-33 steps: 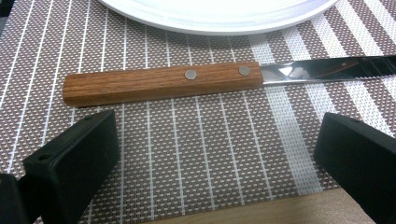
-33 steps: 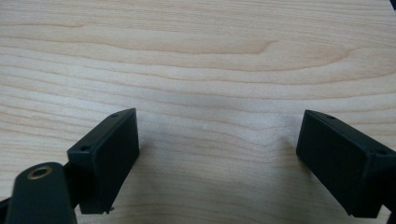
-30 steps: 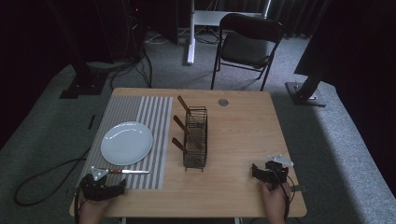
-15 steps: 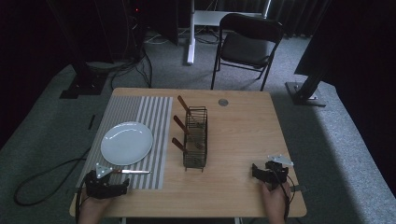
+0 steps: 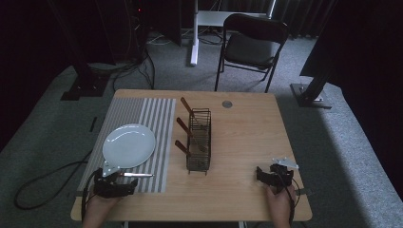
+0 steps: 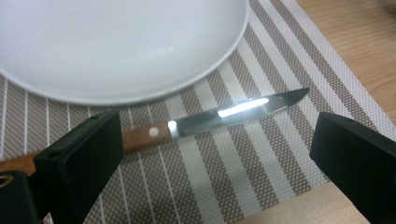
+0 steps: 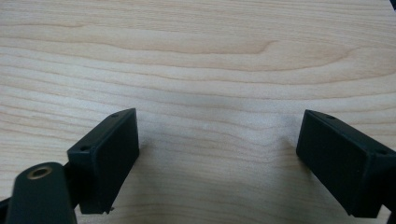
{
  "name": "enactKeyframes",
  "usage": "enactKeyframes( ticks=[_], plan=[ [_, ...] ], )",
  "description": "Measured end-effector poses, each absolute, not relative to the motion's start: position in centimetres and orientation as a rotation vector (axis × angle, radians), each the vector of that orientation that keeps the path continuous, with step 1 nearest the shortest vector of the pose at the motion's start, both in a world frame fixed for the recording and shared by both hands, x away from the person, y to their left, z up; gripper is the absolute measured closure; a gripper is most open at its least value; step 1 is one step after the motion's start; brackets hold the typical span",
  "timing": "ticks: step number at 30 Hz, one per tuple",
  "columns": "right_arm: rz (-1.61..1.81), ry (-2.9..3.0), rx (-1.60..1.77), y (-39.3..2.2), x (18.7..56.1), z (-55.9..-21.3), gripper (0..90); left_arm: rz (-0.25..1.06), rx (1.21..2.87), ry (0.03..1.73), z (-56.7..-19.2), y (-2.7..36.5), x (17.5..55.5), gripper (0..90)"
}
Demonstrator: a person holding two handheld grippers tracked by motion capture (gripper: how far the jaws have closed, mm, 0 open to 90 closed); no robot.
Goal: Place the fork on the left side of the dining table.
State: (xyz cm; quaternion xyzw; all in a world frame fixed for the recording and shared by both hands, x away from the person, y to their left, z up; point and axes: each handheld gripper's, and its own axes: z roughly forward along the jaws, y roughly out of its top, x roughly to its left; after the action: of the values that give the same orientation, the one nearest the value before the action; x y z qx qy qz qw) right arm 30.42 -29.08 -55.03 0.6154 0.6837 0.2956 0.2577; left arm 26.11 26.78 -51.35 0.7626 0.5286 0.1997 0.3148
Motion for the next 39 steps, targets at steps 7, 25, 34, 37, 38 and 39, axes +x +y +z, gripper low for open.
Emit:
enactKeyframes(
  ticks=[7, 25, 34, 37, 38, 39],
  plan=[
    [0.802, 1.854, 1.669, -29.1, 30.4, -55.0, 12.7, 0.518, 2.004, 1.345, -50.3, 26.2, 26.9, 2.9],
    [0.802, 1.855, 1.667, -29.1, 30.4, -55.0, 12.7, 0.509, 2.011, 1.278, -48.0, 24.8, 29.8, 2.9],
    [0.802, 1.855, 1.666, -29.1, 30.4, -55.0, 12.7, 0.505, 2.009, 1.247, -47.0, 23.9, 31.5, 3.7],
    [0.802, 1.855, 1.666, -29.1, 30.4, -55.0, 12.7, 0.513, 2.004, 1.236, -46.5, 23.6, 32.0, 3.7],
    [0.802, 1.855, 1.666, -29.1, 30.4, -55.0, 12.7, 0.515, 2.008, 1.236, -46.3, 23.5, 32.1, 3.7],
    [0.802, 1.855, 1.666, -29.1, 30.4, -55.0, 12.7, 0.515, 2.002, 1.237, -46.2, 23.4, 32.3, 3.7]
  ],
)
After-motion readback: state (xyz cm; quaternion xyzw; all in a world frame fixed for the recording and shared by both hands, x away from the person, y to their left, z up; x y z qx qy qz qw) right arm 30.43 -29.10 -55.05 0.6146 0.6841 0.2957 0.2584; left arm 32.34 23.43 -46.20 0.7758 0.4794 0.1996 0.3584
